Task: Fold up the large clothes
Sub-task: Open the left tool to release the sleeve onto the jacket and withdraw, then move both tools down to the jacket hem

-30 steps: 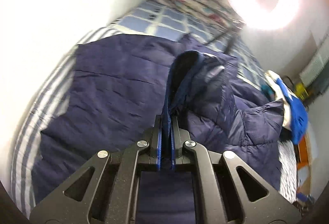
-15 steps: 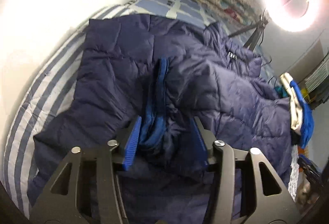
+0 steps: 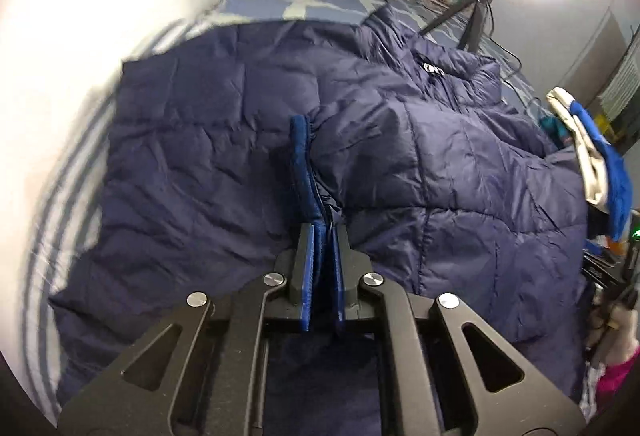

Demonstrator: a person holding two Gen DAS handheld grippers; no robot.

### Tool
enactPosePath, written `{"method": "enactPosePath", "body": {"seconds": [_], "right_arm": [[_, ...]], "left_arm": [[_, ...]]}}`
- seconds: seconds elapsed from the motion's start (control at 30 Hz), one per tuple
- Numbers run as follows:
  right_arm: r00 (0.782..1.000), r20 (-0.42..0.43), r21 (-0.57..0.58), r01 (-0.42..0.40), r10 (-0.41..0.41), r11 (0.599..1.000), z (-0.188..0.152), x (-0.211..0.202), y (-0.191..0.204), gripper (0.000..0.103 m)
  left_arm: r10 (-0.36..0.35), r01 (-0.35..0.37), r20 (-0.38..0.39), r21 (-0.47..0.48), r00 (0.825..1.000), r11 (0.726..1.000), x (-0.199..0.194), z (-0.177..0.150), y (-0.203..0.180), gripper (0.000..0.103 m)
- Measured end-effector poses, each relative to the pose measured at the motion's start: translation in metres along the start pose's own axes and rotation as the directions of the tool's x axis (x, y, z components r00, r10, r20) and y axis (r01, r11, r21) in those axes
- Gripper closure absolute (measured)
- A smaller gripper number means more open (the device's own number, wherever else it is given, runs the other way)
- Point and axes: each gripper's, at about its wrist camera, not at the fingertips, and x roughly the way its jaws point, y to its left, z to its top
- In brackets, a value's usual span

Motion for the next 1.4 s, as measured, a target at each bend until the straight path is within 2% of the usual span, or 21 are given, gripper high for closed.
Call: {"method": "enactPosePath", "body": {"seconds": [0.07,0.17,0.2,0.37,0.5,0.63,0.73,0.77,0.8,0.9,1.1,1.27,1.4], "right_arm": [[1.0,0.008,-0.033,0.001,0.0,0.999,0.002,-0.008,0.004,0.05],[1.0,0.003,-0.076,-0.009,0.009,0.997,-0.001,-0.012,0.007,0.05],[1.0,-0.008,-0.076,-0.022,0.022,0.997,-0.001,-0.011,0.007,0.05],[0.998,-0.013,-0.019,-0.069,0.069,0.997,-0.003,-0.014,-0.002,0.05],[0.991,0.026,-0.002,-0.131,0.131,0.991,-0.016,-0.035,-0.008,0.05],[0.984,0.038,0.008,-0.172,0.172,0.985,-0.04,-0.055,-0.014,0.05],[0.985,0.012,-0.004,-0.173,0.173,0.985,-0.05,-0.052,-0.015,0.05],[0.988,-0.003,-0.015,-0.155,0.155,0.988,-0.05,-0.046,-0.014,0.049],[0.99,-0.012,-0.018,-0.14,0.14,0.99,-0.053,-0.042,-0.013,0.048],[0.993,-0.015,0.002,-0.118,0.118,0.993,-0.054,-0.041,-0.013,0.048],[0.985,0.041,0.019,-0.167,0.166,0.986,-0.06,-0.082,-0.024,0.049],[0.978,0.098,0.024,-0.188,0.185,0.982,-0.082,-0.136,-0.042,0.049],[0.967,0.131,0.039,-0.225,0.218,0.974,-0.104,-0.181,-0.057,0.049]], "left_arm": [[0.048,-0.048,0.032,-0.027,0.998,0.999,-0.004,0.004,0.008,0.097],[0.116,-0.113,0.036,-0.09,0.993,0.99,-0.002,0.007,0.027,0.097],[0.118,-0.113,0.038,-0.11,0.992,0.988,-0.002,0.006,0.032,0.097],[0.133,-0.131,0.061,-0.034,0.989,0.991,-0.001,0.005,0.027,0.097],[0.157,-0.157,0.068,-0.003,0.985,0.988,0.006,0.016,0.022,0.097],[0.215,-0.217,0.052,0.031,0.975,0.976,0.023,0.02,0.019,0.096],[0.272,-0.274,0.034,0.087,0.962,0.958,0.033,0.024,0.009,0.095],[0.286,-0.287,0.029,0.09,0.958,0.954,0.033,0.025,0.007,0.089],[0.296,-0.297,0.026,0.084,0.955,0.951,0.031,0.026,0.006,0.078],[0.273,-0.274,0.049,0.014,0.961,0.962,0.007,0.026,0.011,0.057],[0.158,-0.155,0.1,-0.037,0.982,0.987,-0.067,0.01,0.026,0.056],[0.083,-0.082,0.097,-0.008,0.992,0.997,-0.127,-0.019,0.03,0.054],[0.05,-0.05,0.106,0.002,0.993,0.999,-0.18,-0.057,0.04,0.042]]}}
